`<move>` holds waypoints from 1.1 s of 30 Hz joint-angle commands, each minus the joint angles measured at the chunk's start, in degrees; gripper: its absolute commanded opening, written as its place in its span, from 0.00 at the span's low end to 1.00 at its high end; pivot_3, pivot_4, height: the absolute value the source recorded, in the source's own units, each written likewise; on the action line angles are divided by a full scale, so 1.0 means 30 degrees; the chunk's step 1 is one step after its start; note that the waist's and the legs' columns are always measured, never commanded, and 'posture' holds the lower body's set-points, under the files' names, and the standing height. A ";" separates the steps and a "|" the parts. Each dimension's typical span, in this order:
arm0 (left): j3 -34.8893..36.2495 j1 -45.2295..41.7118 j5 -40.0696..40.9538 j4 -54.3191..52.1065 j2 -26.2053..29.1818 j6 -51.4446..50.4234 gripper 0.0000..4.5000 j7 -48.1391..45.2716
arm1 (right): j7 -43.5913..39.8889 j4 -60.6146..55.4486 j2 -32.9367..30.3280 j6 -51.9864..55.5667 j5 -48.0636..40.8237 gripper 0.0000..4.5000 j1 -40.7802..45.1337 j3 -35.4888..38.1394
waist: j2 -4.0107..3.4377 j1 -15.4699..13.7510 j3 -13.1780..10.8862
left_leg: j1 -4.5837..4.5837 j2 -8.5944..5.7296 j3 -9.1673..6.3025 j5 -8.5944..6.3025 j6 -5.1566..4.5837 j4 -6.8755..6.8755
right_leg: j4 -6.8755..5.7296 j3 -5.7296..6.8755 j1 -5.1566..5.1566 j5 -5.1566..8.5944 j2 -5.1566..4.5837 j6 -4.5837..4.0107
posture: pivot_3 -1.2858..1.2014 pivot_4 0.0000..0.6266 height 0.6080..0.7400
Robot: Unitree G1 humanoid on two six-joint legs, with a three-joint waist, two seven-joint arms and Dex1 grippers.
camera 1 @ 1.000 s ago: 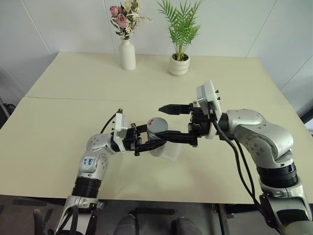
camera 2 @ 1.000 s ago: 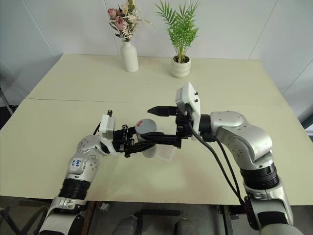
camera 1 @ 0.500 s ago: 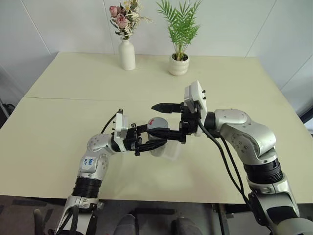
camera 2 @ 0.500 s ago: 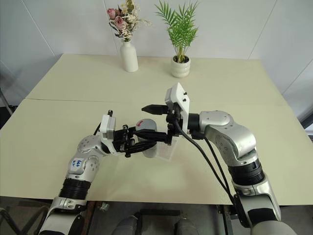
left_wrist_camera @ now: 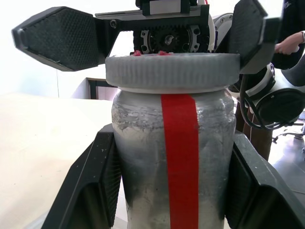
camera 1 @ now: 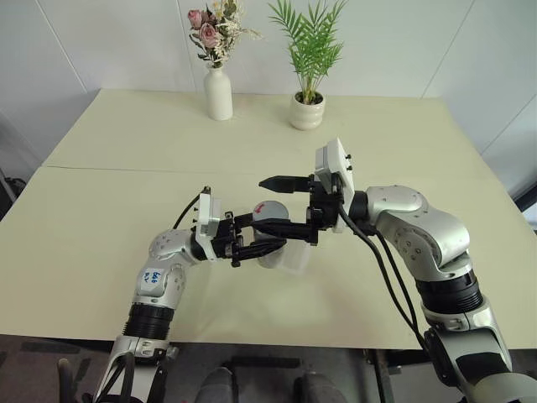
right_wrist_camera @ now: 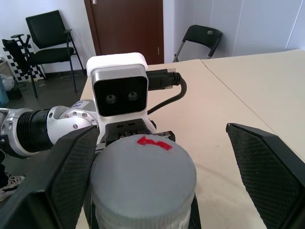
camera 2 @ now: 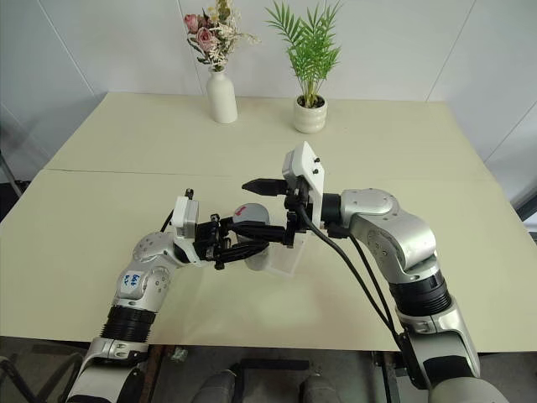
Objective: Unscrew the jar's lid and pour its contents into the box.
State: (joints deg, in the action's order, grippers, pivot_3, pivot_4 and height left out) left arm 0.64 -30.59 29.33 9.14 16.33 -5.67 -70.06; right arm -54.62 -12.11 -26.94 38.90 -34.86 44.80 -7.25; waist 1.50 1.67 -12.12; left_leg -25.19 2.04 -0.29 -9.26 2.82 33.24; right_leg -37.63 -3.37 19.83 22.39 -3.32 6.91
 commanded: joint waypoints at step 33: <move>-0.0019 0.0045 0.0478 -0.1195 -0.0044 -0.0054 0.53 -0.0053 | -0.0907 -0.1069 -0.1613 0.1017 -0.2190 1.00 -0.0074 0.1412 | 0.0001 0.0006 0.0000 | 0.0000 0.0000 0.0002 0.0000 0.0000 0.0000 | 0.0005 -0.0004 -0.0002 0.0000 0.0000 0.0000 | 0.52 0.24 1.00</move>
State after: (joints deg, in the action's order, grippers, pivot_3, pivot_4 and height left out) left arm 0.56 -30.58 29.34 7.50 16.33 -6.16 -70.12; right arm -56.92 -13.50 -31.29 41.86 -40.84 43.61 -3.72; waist 1.50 1.69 -12.12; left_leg -25.19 2.04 -0.28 -9.26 2.82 33.24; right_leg -37.62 -3.38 19.82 22.39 -3.32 6.91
